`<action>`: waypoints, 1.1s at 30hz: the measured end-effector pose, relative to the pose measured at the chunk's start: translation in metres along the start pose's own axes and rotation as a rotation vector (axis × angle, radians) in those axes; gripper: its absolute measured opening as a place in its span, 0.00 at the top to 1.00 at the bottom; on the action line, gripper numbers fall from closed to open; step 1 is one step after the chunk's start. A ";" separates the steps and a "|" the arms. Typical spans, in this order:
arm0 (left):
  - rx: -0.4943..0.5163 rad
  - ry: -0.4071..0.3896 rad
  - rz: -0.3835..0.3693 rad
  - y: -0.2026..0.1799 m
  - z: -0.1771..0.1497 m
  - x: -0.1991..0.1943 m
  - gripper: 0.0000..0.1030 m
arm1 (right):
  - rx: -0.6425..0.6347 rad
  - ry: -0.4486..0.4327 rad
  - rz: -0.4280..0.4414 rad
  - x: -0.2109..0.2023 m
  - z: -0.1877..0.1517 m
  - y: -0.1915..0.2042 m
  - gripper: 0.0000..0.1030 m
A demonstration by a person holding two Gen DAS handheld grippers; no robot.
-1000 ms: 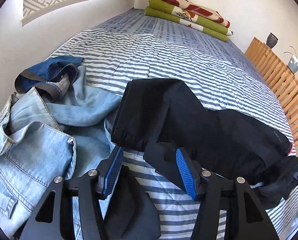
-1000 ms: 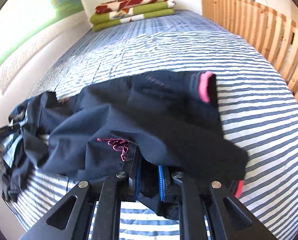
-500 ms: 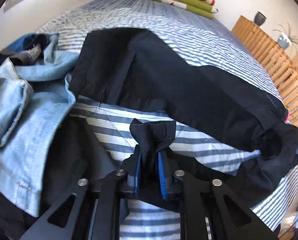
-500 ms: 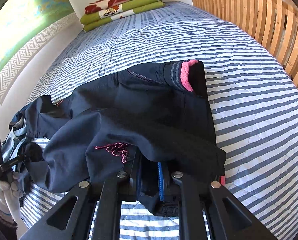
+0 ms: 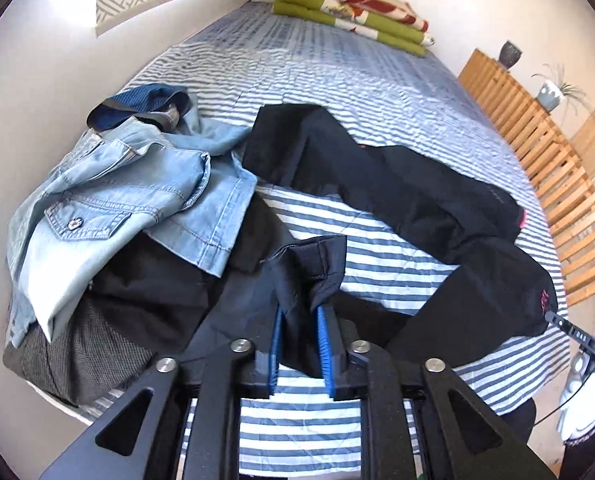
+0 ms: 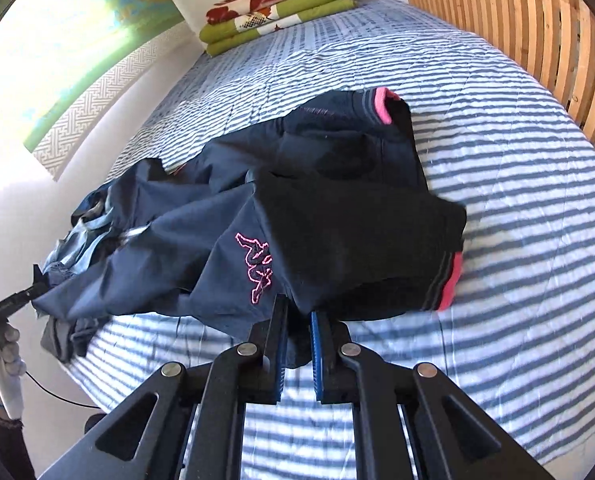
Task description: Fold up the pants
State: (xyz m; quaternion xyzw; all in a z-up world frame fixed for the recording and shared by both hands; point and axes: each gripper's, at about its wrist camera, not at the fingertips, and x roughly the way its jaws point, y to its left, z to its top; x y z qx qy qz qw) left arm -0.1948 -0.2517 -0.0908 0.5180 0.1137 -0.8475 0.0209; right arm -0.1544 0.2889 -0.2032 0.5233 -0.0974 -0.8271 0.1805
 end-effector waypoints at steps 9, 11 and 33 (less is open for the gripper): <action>-0.018 0.049 0.100 -0.001 0.025 0.075 0.45 | -0.140 0.086 -0.146 0.035 -0.019 0.005 0.50; -0.015 0.021 0.095 0.006 0.013 0.063 0.43 | -0.188 0.065 -0.153 0.023 -0.027 0.008 0.50; -0.140 -0.039 0.073 0.090 -0.061 0.029 0.41 | -0.924 0.088 0.075 0.130 -0.080 0.320 0.33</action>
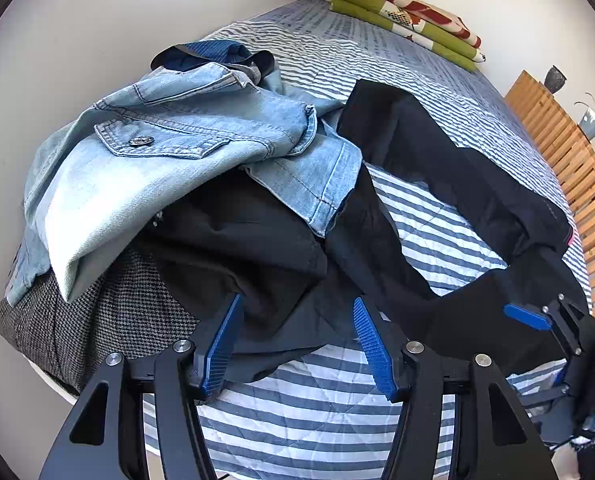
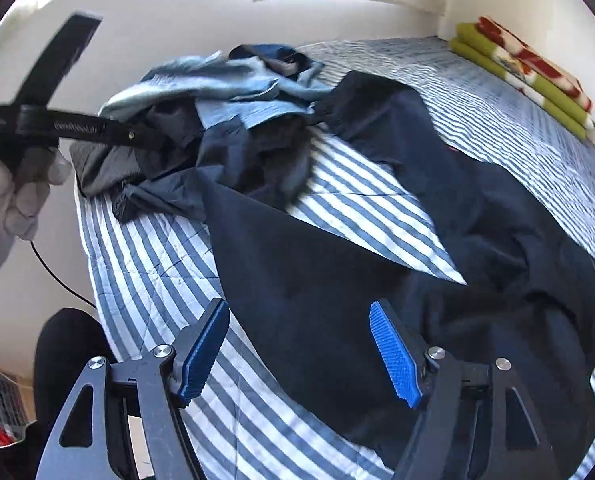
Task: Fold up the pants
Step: 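Grasp the black jacket body with the right tool and drag it flat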
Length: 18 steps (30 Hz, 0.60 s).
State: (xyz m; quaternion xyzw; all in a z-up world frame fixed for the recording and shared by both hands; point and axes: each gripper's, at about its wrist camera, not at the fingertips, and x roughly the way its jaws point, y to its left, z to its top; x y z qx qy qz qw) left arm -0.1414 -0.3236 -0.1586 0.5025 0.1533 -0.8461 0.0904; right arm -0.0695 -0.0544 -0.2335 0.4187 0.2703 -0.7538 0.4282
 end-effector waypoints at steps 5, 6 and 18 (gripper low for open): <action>0.003 0.005 -0.008 0.006 0.003 0.008 0.41 | -0.105 0.068 -0.132 0.044 0.010 0.015 0.73; 0.010 0.007 -0.011 0.004 0.004 0.011 0.41 | -0.077 0.083 -0.113 0.046 0.012 0.005 0.83; 0.131 0.069 -0.123 -0.086 0.030 0.078 0.35 | 0.506 0.115 0.005 0.061 0.021 -0.185 0.63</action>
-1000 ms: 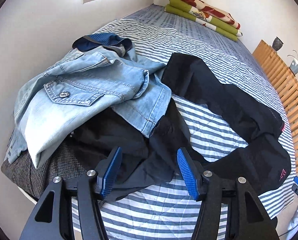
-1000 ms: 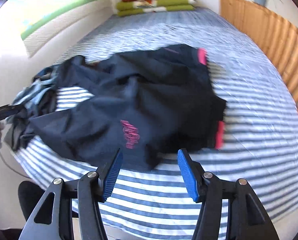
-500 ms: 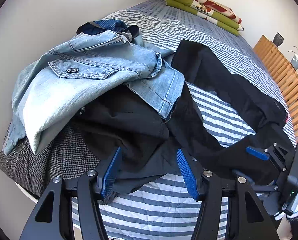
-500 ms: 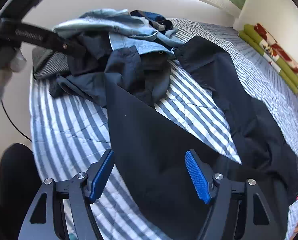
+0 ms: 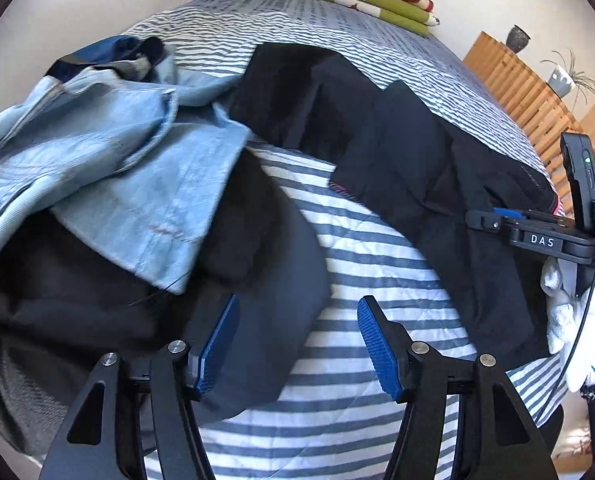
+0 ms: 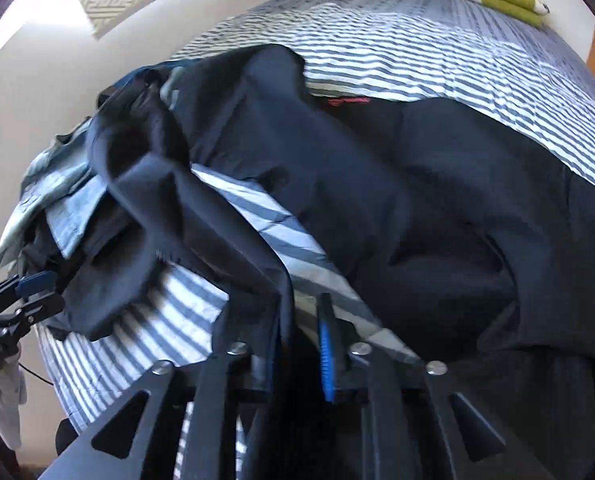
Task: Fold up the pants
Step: 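Grasp the black jacket body with the right tool and drag it flat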
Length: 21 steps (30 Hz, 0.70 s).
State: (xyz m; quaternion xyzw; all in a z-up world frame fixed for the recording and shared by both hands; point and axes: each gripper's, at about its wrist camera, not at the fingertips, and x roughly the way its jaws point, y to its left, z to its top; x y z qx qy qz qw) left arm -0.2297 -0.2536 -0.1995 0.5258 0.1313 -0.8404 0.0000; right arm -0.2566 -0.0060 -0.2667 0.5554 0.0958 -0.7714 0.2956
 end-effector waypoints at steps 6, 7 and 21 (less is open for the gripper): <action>-0.027 0.053 -0.134 -0.052 0.024 0.057 0.33 | -0.010 -0.079 -0.006 -0.047 -0.024 -0.023 0.60; -0.016 0.062 -0.146 -0.063 0.023 0.065 0.33 | -0.019 -0.106 -0.028 -0.063 -0.034 -0.026 0.59; -0.159 0.064 -0.153 -0.114 0.051 0.116 0.84 | 0.517 -0.131 -0.225 -0.166 -0.233 -0.219 0.36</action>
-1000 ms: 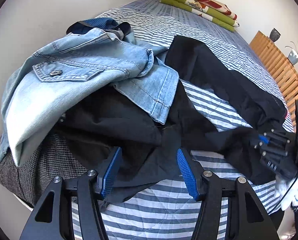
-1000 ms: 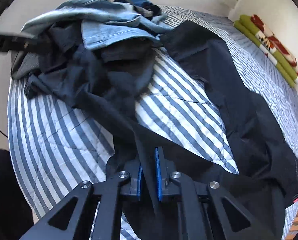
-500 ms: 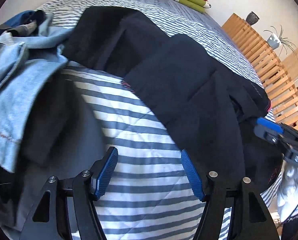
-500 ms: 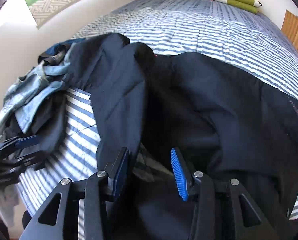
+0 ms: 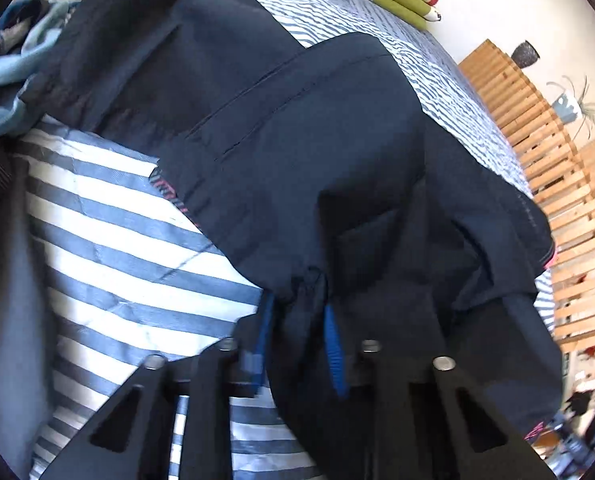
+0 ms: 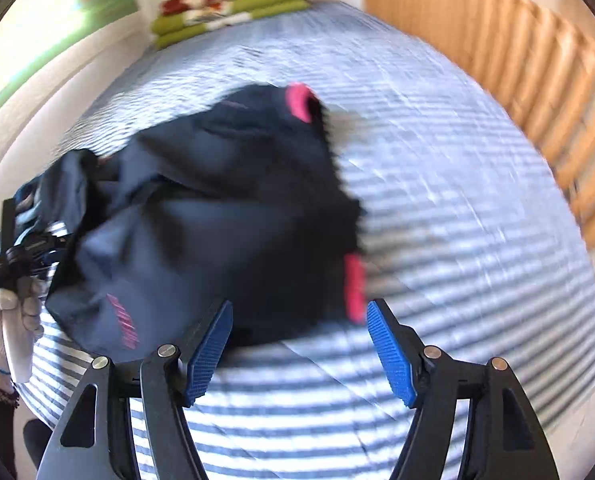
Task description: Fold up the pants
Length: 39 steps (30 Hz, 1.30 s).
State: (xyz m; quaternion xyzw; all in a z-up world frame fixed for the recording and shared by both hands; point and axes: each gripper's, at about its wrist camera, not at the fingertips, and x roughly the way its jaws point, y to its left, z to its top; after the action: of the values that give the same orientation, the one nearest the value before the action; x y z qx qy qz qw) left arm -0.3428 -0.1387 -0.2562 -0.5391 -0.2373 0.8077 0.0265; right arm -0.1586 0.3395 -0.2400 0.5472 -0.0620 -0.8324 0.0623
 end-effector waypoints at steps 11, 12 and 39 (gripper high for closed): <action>0.033 -0.158 0.097 0.005 -0.009 -0.086 0.93 | 0.021 0.068 0.062 0.060 0.010 -0.012 0.36; 0.034 -0.177 0.096 0.008 -0.015 -0.101 0.93 | 0.024 0.068 0.061 0.064 0.010 -0.012 0.35; 0.131 -0.270 0.143 0.056 -0.141 -0.217 0.95 | -0.020 0.035 0.126 0.029 0.015 -0.022 0.89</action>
State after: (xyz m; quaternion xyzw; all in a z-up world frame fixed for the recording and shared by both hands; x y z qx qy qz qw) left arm -0.1160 -0.2030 -0.1361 -0.4383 -0.1467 0.8864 -0.0280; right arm -0.1851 0.3567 -0.2642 0.5561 -0.0868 -0.8176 0.1213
